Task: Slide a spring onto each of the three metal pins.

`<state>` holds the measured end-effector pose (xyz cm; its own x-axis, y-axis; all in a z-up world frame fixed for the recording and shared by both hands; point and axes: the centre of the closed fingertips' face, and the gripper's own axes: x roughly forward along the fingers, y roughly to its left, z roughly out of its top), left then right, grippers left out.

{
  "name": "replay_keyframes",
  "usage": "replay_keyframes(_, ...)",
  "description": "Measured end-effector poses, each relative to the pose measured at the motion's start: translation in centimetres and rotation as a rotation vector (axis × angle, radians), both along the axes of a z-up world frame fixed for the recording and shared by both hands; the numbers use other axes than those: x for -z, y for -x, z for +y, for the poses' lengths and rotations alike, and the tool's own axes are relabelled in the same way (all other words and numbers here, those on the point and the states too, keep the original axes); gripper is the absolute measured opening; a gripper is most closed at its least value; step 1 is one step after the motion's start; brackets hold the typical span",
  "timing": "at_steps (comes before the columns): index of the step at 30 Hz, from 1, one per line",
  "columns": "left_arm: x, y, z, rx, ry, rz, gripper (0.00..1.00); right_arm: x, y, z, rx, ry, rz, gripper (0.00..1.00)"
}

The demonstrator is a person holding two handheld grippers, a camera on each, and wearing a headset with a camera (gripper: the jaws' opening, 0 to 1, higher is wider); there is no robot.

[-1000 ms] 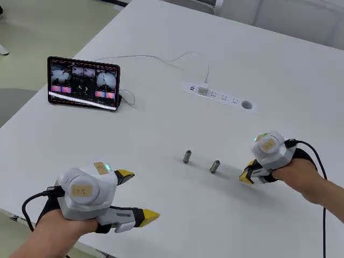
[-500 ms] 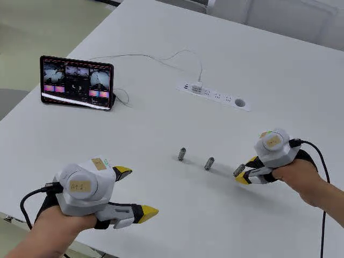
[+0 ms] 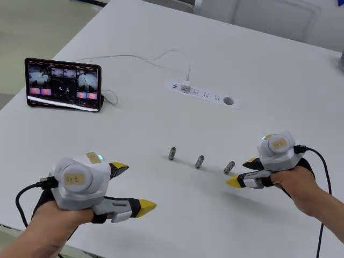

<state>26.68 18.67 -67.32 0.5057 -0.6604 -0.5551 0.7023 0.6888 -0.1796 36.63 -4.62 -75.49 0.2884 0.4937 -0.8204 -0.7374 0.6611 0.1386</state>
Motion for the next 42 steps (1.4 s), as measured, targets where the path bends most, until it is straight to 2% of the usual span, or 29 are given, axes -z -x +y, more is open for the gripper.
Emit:
replay_keyframes(10, -0.5, -1.1, -0.3, -0.002, 0.012, 0.0, 0.71, -0.7, 1.1, -0.9, 0.117, -0.096, -0.001, 0.62)
replay_keyframes(14, -0.8, -1.5, -0.5, 0.001, 0.033, 0.002, 0.67, -0.9, 1.3, -1.2, 0.158, -0.13, -0.005, 0.63)
replay_keyframes(16, -0.9, -1.8, -0.5, -0.004, 0.033, -0.002, 0.68, -1.0, 1.5, -1.2, 0.175, -0.14, -0.009, 0.64)
replay_keyframes(24, -0.8, -2.6, -0.4, -0.017, 0.039, -0.003, 0.71, -2.3, 2.9, -0.7, 0.204, -0.201, -0.043, 0.7)
replay_keyframes(28, -0.7, -2.8, -0.6, -0.019, 0.042, 0.014, 0.73, -2.8, 3.7, -0.5, 0.217, -0.228, -0.061, 0.73)
replay_keyframes(30, -0.7, -2.9, -0.6, -0.019, 0.039, 0.008, 0.73, -3.1, 4.1, -0.5, 0.225, -0.238, -0.067, 0.74)
replay_keyframes(35, -1.0, -3.2, -0.9, -0.024, 0.059, 0.015, 0.72, -3.7, 5.1, -0.6, 0.232, -0.246, -0.083, 0.77)
replay_keyframes(42, -0.9, -3.5, -1.4, -0.019, 0.062, 0.024, 0.74, -5.0, 6.3, -0.3, 0.237, -0.27, -0.121, 0.81)
